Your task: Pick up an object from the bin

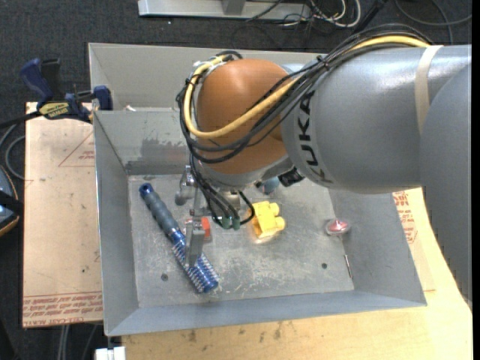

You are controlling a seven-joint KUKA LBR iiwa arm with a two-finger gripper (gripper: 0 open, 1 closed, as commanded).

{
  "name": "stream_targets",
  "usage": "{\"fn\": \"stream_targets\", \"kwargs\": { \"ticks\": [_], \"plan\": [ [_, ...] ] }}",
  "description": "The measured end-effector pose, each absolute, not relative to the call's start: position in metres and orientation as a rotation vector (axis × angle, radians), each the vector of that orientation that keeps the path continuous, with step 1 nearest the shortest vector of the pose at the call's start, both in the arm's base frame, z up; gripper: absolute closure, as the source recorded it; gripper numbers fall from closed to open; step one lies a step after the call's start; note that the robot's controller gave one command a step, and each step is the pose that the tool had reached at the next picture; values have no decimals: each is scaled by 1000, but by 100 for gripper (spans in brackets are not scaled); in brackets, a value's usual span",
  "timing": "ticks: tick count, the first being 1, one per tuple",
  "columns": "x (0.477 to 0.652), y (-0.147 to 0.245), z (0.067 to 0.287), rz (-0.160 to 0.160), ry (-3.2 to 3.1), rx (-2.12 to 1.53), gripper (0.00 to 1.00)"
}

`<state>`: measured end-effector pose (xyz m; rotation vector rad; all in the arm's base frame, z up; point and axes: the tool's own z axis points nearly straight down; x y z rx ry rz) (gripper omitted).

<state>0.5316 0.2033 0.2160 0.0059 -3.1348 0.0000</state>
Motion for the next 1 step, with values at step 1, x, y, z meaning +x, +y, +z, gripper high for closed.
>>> {"fn": "stream_targets", "kwargs": {
  "ticks": [1],
  "plan": [
    [542, 162, 123, 4, -3135, -15, 0]
  ]
}}
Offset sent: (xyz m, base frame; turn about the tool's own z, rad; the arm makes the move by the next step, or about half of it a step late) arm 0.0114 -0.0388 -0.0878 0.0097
